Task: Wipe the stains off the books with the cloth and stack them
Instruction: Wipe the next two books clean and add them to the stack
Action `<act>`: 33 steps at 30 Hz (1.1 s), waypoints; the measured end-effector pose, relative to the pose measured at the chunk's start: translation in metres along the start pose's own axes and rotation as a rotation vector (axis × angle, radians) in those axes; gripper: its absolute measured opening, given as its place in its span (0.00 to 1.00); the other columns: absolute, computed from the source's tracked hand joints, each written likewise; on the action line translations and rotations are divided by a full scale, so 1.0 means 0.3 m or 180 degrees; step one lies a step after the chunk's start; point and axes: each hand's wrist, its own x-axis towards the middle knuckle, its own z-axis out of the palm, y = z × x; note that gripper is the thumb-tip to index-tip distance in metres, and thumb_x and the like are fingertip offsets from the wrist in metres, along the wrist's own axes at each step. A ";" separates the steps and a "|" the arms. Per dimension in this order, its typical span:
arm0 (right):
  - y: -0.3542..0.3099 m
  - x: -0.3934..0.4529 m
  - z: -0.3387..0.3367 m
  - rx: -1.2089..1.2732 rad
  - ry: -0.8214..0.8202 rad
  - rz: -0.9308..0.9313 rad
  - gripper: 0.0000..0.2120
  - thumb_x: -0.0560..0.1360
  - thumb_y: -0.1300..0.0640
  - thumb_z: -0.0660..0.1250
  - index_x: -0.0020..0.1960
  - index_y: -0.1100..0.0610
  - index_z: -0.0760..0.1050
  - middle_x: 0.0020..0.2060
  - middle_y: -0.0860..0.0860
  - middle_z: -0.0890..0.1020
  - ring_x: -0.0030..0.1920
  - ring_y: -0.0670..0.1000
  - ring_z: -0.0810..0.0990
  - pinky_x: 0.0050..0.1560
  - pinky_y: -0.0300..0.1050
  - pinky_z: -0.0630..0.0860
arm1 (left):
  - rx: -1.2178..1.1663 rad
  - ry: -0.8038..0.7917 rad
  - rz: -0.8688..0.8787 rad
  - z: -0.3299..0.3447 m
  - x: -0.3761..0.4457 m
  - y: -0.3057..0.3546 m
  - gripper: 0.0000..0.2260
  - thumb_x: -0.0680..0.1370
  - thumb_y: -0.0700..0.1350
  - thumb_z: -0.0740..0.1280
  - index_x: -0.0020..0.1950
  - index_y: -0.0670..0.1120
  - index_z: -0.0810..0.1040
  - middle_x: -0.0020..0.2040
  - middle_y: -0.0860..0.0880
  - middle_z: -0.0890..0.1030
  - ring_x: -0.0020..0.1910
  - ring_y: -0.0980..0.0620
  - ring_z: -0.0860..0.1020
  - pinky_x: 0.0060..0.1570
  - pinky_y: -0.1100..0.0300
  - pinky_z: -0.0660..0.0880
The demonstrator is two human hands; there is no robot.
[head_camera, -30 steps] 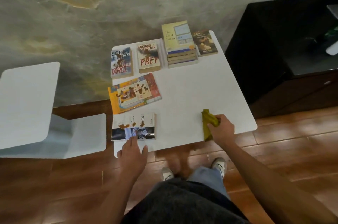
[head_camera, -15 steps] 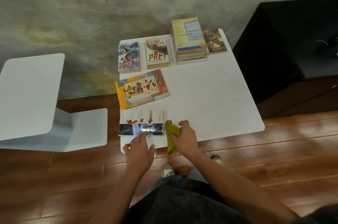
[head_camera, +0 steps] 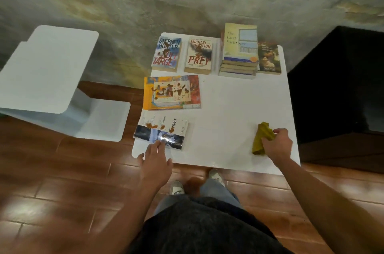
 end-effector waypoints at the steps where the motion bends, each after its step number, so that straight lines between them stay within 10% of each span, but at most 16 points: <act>1: 0.005 0.050 -0.032 -0.0059 0.0033 0.0021 0.23 0.75 0.57 0.71 0.66 0.59 0.67 0.54 0.61 0.78 0.42 0.56 0.76 0.41 0.48 0.76 | -0.0013 0.0002 -0.0065 0.005 -0.003 0.012 0.30 0.83 0.55 0.60 0.82 0.51 0.53 0.82 0.50 0.55 0.81 0.48 0.53 0.76 0.42 0.55; 23: -0.268 0.045 0.182 -0.0984 -0.1380 -0.2355 0.17 0.78 0.52 0.65 0.66 0.51 0.74 0.52 0.51 0.78 0.53 0.55 0.78 0.50 0.52 0.77 | -0.1506 0.0256 -0.1244 0.097 -0.046 0.324 0.32 0.83 0.58 0.60 0.83 0.51 0.51 0.83 0.49 0.46 0.80 0.45 0.58 0.76 0.43 0.56; 33: -0.268 -0.122 0.247 -0.1028 -0.2278 -0.2758 0.20 0.79 0.53 0.64 0.70 0.52 0.70 0.60 0.50 0.78 0.61 0.52 0.75 0.62 0.50 0.75 | -0.3266 0.0944 -0.2808 0.203 -0.012 0.278 0.23 0.81 0.53 0.63 0.70 0.39 0.67 0.63 0.39 0.73 0.64 0.39 0.74 0.58 0.48 0.73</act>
